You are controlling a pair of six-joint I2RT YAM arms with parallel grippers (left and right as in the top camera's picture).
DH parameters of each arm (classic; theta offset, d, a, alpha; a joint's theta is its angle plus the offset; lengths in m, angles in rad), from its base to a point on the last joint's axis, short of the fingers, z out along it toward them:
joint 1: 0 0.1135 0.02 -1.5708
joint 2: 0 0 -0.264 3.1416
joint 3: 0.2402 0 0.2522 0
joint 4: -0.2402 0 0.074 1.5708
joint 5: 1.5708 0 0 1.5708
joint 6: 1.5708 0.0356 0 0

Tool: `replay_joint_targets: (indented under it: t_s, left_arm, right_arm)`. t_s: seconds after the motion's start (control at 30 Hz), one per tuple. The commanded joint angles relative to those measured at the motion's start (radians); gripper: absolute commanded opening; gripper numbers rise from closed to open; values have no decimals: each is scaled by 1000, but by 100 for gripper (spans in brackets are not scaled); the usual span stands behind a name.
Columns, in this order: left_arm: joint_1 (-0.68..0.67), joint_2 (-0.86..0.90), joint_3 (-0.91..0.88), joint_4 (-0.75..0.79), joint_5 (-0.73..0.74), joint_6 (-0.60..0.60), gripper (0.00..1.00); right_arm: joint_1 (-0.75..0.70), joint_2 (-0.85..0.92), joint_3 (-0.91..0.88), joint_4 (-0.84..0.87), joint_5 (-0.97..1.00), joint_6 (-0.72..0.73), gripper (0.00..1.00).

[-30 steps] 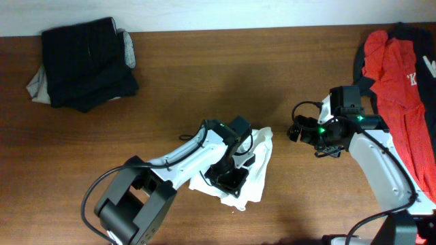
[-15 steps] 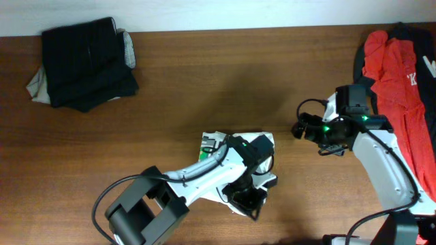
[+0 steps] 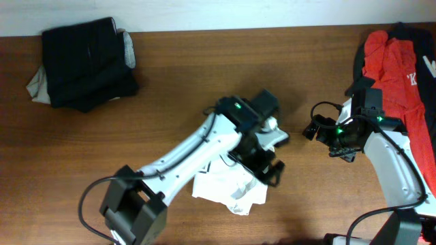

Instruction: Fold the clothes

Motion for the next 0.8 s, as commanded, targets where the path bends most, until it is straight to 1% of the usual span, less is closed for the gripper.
replay_joint_targets:
  t_s: [0.0, 0.1, 0.13, 0.2, 0.27, 0.3, 0.37, 0.43, 0.47, 0.53, 0.6, 0.63, 0.67, 0.77]
  left_arm:
    - [80, 18, -6, 8, -101, -24, 99]
    - [52, 112, -8, 8, -97, -23, 99]
    - [36, 136, -8, 4, -95, -23, 95]
    - [0, 163, -8, -5, -96, -23, 92]
    - [-45, 195, -8, -20, -86, -24, 79]
    - [-60, 204, -11, -21, -81, -24, 75]
    - [-86, 214, -16, -19, -81, -24, 74]
    - [-102, 215, -27, -13, -76, -24, 69]
    - [-108, 215, -42, 2, -56, -25, 69]
    - [-110, 215, -94, 35, -55, -27, 65]
    - [-111, 216, -140, 50, -55, -27, 39]
    - [-117, 216, -145, 50, -55, -27, 22]
    - [-135, 215, -144, 50, -54, -27, 15]
    - [-195, 215, -141, 52, -55, -26, 15]
  right_arm:
    - [-5, 1, -2, 1, -9, 3, 99]
    - [-5, 1, -2, 0, -9, 3, 99]
    - [-5, 1, -2, 0, -8, 3, 99]
    - [-5, 1, -2, 1, 3, 2, 99]
    - [-5, 1, -2, 4, 3, -5, 99]
    - [-5, 1, -2, 6, 3, -5, 99]
    - [-5, 1, -2, 7, 3, -14, 99]
    - [-5, 1, -2, 8, 3, -23, 99]
    - [-5, 1, -2, 8, 3, -23, 99]
    - [-5, 1, -2, 8, 3, -23, 99]
    - [-18, 1, -2, 7, 3, -24, 99]
    - [-35, 1, -2, 7, 2, -24, 99]
    - [-68, 1, -2, 6, 2, -24, 99]
    - [-146, 1, -2, -11, -30, -66, 99]
